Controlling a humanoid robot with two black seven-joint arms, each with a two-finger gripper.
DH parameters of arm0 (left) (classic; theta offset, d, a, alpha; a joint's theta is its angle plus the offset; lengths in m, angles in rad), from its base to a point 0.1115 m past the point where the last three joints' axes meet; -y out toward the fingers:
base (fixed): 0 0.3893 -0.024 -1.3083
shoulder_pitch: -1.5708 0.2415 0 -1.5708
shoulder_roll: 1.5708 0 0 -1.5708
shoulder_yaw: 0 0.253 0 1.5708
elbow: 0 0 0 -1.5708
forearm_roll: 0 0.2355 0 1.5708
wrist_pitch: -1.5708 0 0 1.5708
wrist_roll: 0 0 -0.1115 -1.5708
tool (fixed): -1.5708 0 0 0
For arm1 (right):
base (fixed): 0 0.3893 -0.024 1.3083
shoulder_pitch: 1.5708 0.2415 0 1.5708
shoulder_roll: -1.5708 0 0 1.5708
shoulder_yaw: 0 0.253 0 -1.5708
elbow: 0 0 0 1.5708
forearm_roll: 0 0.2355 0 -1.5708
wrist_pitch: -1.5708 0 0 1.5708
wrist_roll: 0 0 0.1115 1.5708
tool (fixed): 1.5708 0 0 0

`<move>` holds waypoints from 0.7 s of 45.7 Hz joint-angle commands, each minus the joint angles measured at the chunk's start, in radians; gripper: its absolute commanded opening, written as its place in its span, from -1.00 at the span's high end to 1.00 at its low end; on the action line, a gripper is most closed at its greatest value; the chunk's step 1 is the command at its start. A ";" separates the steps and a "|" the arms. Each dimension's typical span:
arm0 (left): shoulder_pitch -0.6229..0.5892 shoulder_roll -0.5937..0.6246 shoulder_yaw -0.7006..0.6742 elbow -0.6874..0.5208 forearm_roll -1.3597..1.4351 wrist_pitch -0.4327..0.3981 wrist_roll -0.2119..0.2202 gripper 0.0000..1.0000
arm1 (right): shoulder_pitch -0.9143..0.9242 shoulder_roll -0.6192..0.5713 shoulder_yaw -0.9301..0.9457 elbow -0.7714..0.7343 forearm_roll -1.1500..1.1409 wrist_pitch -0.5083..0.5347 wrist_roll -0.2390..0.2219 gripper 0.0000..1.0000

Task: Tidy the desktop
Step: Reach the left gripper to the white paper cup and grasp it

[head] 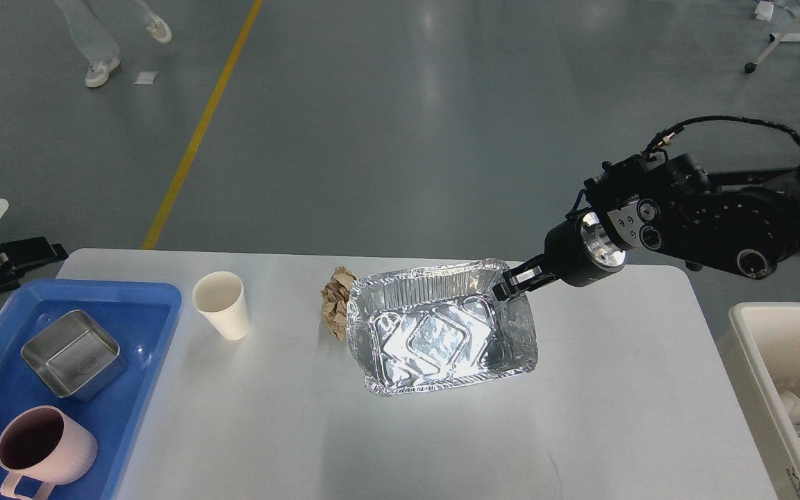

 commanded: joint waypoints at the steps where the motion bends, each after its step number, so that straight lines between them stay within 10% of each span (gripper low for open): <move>1: -0.095 -0.082 0.112 0.055 0.016 0.014 0.002 -0.74 | -0.004 0.000 0.000 0.000 0.000 0.000 0.000 1.00; 32: -0.347 -0.470 0.465 0.408 0.016 0.086 0.012 0.10 | -0.023 -0.001 0.000 -0.002 0.000 0.000 0.000 1.00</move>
